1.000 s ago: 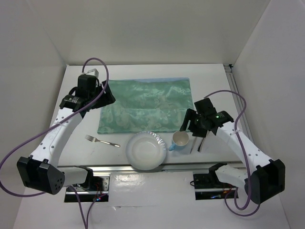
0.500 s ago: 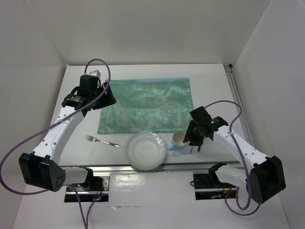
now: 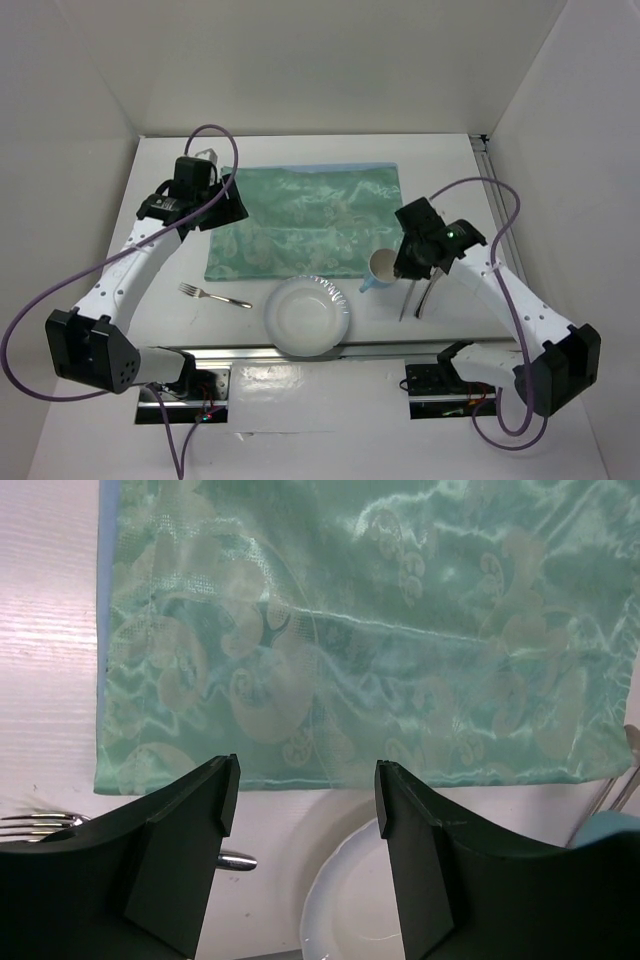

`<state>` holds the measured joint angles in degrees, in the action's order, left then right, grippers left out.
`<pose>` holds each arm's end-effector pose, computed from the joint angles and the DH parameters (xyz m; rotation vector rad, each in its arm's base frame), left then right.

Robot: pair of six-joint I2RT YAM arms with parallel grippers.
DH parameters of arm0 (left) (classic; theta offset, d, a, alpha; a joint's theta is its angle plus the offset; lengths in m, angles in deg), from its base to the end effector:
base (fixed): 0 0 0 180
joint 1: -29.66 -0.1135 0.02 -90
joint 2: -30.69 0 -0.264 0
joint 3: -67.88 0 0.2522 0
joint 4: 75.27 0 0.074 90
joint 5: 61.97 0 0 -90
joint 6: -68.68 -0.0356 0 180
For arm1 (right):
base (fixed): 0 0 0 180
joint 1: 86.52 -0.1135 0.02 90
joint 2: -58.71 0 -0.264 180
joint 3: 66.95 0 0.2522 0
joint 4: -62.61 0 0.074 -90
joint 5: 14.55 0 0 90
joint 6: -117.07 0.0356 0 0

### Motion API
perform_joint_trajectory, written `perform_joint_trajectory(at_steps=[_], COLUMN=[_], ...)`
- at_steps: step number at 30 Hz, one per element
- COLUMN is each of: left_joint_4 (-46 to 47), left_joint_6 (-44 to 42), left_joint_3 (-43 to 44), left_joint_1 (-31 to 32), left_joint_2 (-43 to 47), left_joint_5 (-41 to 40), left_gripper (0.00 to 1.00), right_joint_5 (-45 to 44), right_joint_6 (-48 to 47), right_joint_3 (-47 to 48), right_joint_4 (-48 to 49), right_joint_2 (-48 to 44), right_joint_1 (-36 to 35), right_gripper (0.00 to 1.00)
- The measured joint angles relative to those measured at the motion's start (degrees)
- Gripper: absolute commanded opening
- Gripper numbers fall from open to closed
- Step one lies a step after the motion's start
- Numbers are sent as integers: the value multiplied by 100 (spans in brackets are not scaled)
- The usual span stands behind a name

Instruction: Set the dinner table for one person

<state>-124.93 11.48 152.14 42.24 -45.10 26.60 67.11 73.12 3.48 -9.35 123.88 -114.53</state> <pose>0.2804 -0.0617 0.3344 -0.4200 2.2808 -0.3792 0.1821 0.0910 0.2759 0.4677 2.6850 0.1798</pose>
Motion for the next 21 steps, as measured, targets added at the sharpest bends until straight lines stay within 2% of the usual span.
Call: perform_joint_trajectory(at_steps=[5, 14, 21], left_joint_4=[79, 15, 4], left_joint_6=[0, 37, 42], left_joint_3=[20, 225, 225], left_joint_1=[0, 13, 90], left_joint_2=[55, -52, -188], left_joint_5=[-136, -125, -114], left_gripper=[73, 74, 74], right_joint_5=[-463, -404, -284], right_joint_6=[-634, -1823, -2122], right_joint_3=[1919, 5263, 7554], right_joint_4=[-92, 385, 398], right_joint_2=[1147, 4597, 6734], right_joint_1=[79, 1294, 1659], right_gripper=[0, 0, 0])
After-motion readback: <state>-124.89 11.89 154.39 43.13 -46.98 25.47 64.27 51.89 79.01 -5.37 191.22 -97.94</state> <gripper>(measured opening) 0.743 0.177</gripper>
